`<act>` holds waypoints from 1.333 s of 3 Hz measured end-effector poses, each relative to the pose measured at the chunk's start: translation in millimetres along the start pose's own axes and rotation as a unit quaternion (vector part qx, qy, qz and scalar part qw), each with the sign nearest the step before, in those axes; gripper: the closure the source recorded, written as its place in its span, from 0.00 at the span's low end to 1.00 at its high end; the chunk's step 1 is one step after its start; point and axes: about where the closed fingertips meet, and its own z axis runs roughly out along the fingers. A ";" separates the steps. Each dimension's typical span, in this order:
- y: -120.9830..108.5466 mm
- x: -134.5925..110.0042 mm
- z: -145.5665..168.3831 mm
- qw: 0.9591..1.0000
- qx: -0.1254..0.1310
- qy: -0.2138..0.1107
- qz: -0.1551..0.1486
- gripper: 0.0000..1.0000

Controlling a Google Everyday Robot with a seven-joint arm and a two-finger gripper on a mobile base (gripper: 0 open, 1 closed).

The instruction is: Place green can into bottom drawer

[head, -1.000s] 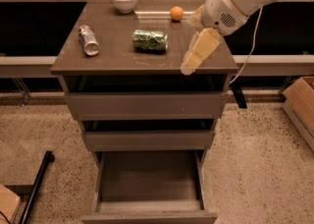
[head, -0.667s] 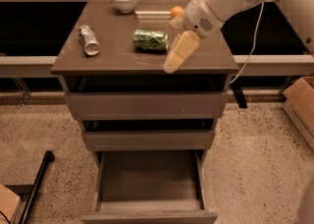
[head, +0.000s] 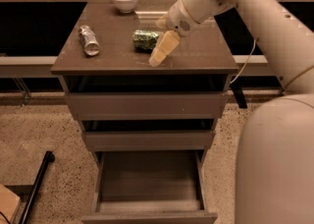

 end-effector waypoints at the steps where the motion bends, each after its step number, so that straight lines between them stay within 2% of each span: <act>1: -31.9 5.7 12.4 1.000 0.012 -0.009 0.005 0.00; 2: -58.2 9.9 31.2 0.999 0.016 -0.026 0.011 0.00; 3: -69.2 9.5 50.7 0.999 0.007 -0.043 0.017 0.00; 4: -72.0 15.9 69.1 0.999 -0.008 -0.042 0.030 0.03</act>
Offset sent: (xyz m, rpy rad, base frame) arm 0.0970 -0.0055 -0.0194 0.0718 -0.0362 -0.0574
